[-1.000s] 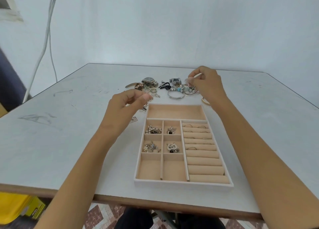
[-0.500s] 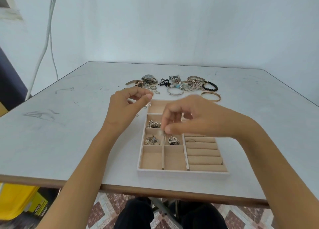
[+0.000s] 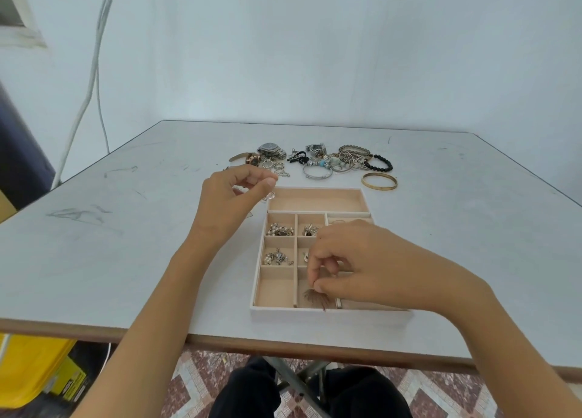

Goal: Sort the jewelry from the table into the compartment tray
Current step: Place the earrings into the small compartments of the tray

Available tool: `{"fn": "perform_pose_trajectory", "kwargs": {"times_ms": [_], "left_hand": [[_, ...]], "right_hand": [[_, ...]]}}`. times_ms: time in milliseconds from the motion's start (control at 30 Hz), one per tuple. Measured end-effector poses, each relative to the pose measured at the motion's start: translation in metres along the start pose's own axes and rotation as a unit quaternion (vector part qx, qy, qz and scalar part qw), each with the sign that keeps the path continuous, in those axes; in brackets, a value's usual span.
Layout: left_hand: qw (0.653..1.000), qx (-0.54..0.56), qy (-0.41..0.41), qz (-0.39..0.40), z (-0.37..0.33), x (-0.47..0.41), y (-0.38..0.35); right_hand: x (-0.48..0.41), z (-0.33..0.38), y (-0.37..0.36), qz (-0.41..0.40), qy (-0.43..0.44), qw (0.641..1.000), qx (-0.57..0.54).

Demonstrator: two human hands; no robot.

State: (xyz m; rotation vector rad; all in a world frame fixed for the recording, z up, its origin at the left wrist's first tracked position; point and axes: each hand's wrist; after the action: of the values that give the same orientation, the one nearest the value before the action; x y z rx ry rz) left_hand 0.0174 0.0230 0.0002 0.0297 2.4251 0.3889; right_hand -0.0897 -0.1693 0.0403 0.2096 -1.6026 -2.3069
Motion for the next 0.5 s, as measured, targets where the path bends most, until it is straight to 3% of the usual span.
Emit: {"fn": "perform_pose_trajectory", "kwargs": {"times_ms": [200, 500], "left_hand": [[1.000, -0.006, 0.002, 0.016, 0.0016, 0.0012, -0.0015], [1.000, -0.013, 0.000, 0.011, 0.0012, 0.0008, -0.0015]], "right_hand": [[-0.0005, 0.0110, -0.0014, -0.030, -0.020, 0.996, 0.083], [-0.0030, 0.0098, -0.0057, -0.064, -0.019, 0.992, 0.106]]}}
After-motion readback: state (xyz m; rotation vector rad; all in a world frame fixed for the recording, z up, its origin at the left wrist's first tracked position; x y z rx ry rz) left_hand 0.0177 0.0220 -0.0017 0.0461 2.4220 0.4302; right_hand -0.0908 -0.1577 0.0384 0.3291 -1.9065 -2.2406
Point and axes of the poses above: each hand's wrist, its own x-axis away from the middle knuckle, its own y-axis out of the back of the hand, z = x × y, and after that the axes turned 13 degrees about -y, right-handed
